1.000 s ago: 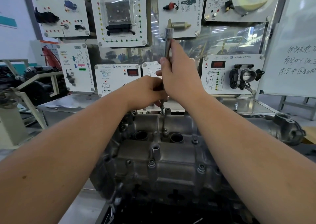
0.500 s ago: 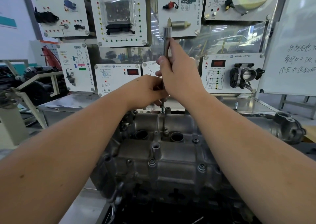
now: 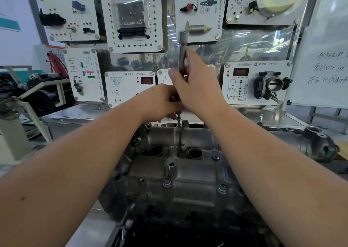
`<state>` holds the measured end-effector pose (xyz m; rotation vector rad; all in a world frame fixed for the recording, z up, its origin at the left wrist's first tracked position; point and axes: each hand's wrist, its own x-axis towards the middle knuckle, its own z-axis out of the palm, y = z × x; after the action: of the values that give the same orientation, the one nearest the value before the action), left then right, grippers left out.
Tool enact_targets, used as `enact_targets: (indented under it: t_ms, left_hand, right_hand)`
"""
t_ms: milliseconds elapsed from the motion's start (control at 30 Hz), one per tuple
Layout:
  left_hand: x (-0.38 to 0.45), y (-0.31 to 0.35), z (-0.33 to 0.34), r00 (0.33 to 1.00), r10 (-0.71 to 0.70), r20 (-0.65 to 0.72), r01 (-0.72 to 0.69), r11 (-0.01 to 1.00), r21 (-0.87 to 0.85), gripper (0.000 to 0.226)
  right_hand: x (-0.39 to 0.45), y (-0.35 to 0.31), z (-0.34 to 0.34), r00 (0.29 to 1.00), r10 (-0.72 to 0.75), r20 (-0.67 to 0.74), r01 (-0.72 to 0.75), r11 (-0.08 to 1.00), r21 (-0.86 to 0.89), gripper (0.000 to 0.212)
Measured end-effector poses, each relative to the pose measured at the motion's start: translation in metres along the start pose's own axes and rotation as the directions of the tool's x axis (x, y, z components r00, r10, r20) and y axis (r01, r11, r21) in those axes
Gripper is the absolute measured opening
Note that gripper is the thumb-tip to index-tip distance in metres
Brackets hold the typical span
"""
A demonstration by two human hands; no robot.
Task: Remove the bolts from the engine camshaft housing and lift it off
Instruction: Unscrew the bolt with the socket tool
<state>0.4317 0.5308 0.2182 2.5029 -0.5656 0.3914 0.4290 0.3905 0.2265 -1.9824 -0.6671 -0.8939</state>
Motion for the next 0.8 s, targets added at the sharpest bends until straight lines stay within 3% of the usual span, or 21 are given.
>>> enact_targets:
  t_ms: [167, 400, 600, 800]
  left_hand:
    - [0.0022, -0.0013, 0.0015, 1.0, -0.013, -0.002, 0.013, 1.0, -0.01, 0.018]
    - [-0.0009, 0.0008, -0.0003, 1.0, -0.002, 0.002, 0.002, 0.999, -0.054, 0.006]
    - [-0.0007, 0.0017, 0.0009, 1.0, -0.003, -0.001, 0.003, 1.0, -0.013, 0.013]
    - [-0.0024, 0.0027, 0.0003, 1.0, -0.011, 0.014, 0.011, 0.999, -0.049, 0.011]
  right_hand:
    - [0.0027, -0.0004, -0.0025, 0.999, 0.004, -0.038, -0.004, 1.0, -0.005, 0.015]
    - [0.0002, -0.0031, -0.0015, 0.999, 0.02, 0.034, -0.02, 1.0, 0.011, 0.057]
    - [0.0013, -0.0034, -0.003, 1.0, 0.003, -0.007, -0.003, 1.0, 0.007, 0.04]
    - [0.0016, -0.0017, -0.0027, 0.999, 0.033, 0.032, -0.033, 0.999, 0.008, 0.044]
